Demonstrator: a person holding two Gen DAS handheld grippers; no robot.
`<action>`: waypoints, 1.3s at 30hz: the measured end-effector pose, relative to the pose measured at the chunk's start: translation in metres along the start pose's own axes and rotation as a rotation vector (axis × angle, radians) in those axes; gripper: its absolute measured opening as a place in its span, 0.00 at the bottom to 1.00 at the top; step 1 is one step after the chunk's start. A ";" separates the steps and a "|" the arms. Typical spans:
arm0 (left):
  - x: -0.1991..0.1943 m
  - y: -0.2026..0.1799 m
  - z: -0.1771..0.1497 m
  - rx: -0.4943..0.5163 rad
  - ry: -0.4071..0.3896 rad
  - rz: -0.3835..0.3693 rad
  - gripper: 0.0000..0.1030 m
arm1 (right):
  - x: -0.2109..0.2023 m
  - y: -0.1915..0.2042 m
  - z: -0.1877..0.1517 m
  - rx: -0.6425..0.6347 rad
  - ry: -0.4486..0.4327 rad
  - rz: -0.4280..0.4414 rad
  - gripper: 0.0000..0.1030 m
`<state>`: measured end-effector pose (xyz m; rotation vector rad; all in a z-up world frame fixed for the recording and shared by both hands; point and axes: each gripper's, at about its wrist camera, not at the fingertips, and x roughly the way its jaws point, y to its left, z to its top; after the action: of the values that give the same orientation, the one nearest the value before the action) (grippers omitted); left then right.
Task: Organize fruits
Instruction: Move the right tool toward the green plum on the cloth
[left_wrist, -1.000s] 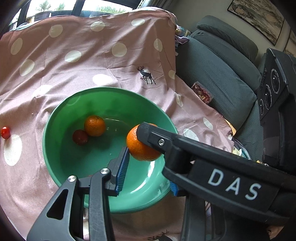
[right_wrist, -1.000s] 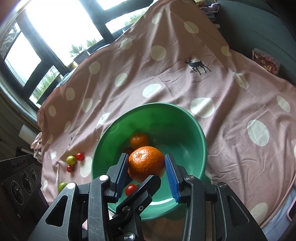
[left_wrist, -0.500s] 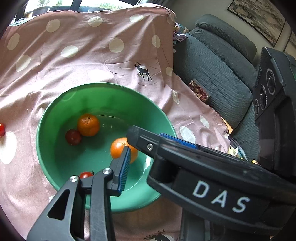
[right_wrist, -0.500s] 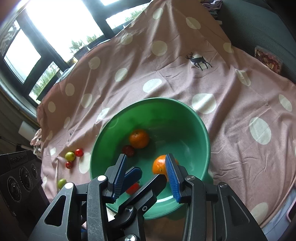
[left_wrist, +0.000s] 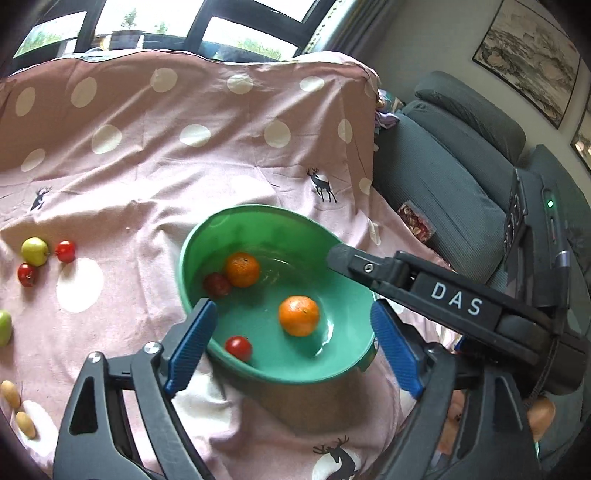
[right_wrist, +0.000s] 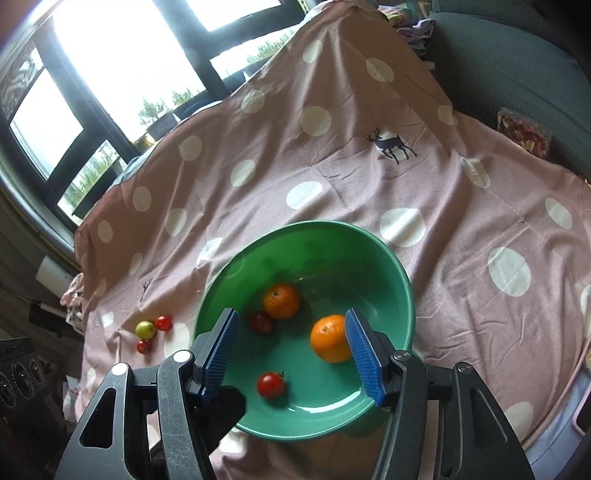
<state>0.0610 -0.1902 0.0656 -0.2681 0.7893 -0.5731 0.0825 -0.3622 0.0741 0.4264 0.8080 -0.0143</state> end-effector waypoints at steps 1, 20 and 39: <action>-0.008 0.007 -0.001 -0.021 -0.015 0.012 0.91 | -0.001 0.002 0.000 0.000 -0.006 0.008 0.62; -0.149 0.187 -0.032 -0.338 -0.237 0.580 0.99 | 0.033 0.096 -0.025 -0.145 0.094 0.227 0.77; -0.175 0.261 -0.057 -0.520 -0.194 0.569 0.61 | 0.160 0.244 -0.107 -0.271 0.557 0.358 0.46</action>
<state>0.0207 0.1229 0.0166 -0.5435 0.7718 0.2019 0.1614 -0.0754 -0.0154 0.3135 1.2506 0.5622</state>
